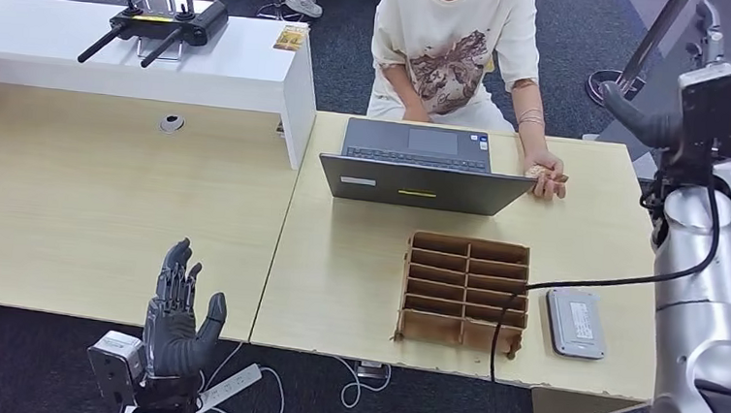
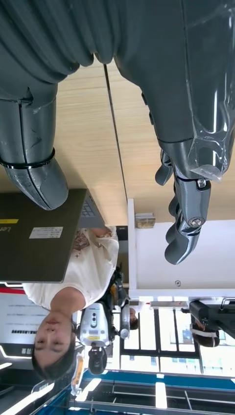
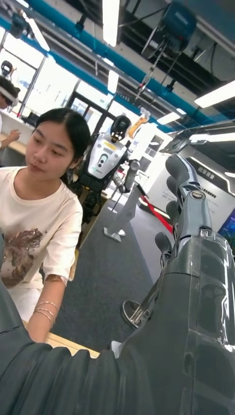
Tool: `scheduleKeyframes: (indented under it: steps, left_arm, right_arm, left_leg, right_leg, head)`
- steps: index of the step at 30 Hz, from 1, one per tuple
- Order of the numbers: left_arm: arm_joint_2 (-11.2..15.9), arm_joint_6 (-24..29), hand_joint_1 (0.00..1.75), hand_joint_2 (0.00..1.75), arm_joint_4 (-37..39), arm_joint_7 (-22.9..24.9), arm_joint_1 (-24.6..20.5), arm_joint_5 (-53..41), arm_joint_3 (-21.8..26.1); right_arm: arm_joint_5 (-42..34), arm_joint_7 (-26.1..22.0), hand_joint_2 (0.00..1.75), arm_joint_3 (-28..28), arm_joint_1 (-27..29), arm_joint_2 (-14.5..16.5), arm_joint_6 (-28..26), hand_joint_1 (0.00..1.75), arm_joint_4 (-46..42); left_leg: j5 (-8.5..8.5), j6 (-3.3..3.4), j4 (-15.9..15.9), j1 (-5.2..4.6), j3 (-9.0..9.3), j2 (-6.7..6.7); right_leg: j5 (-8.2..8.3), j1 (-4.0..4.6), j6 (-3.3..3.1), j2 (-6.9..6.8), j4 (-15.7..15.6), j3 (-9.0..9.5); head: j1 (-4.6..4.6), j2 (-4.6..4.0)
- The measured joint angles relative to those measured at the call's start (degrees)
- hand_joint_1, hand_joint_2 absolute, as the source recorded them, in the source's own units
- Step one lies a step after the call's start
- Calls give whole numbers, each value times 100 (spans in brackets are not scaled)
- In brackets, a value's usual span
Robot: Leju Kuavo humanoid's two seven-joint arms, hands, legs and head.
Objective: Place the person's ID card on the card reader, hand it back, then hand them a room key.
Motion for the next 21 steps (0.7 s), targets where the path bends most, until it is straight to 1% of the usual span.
scheduleKeyframes:
  steps: [3, 6, 9, 11, 15, 21]
  left_arm:
    - [1, -1, 0, 175, -65, 0, 74, -13, 23]
    - [1, -19, 0, 175, -96, 0, 125, -31, 41]
    - [1, -59, 0, 175, -114, 0, 139, -20, 63]
    - [1, -185, 0, 175, -116, 0, 146, 106, 94]
    - [-4, -432, 0, 175, -116, 0, 162, 300, 178]
    - [-42, -590, 0, 175, -116, 0, 176, 243, 330]
  right_arm:
    - [-362, -34, 175, -48, 606, -282, -123, 0, -731]
    - [-536, -139, 175, -192, 1281, -550, -293, 0, -1368]
    - [-704, -209, 175, -380, 1877, -748, -355, 0, -1863]
    - [-856, -247, 175, -569, 2275, -858, -341, 0, -2160]
    - [-985, -306, 175, -985, 2961, -976, -270, 0, -2606]
    - [-703, -370, 175, -1506, 4160, -983, -240, 0, -3503]
  left_leg:
    - [-4, 2, 0, 0, -2, -8]
    - [-8, 6, -1, 0, -3, -14]
    - [-11, 7, -1, 0, -3, -14]
    - [-11, 8, -1, 0, -4, -18]
    - [-12, 9, -1, 0, -5, -17]
    - [-15, 12, -3, 0, -8, -27]
  right_leg:
    - [-3, 0, 3, -7, -3, 2]
    - [-6, 0, 7, -11, -4, 6]
    - [-6, 0, 7, -11, -5, 5]
    - [-8, 0, 10, -14, -6, 5]
    - [-11, 0, 13, -14, -6, 5]
    - [-20, 0, 19, -19, -6, 6]
  head:
    - [0, 0]
    - [1, 0]
    - [0, 0]
    - [0, 0]
    - [0, 0]
    - [0, 0]
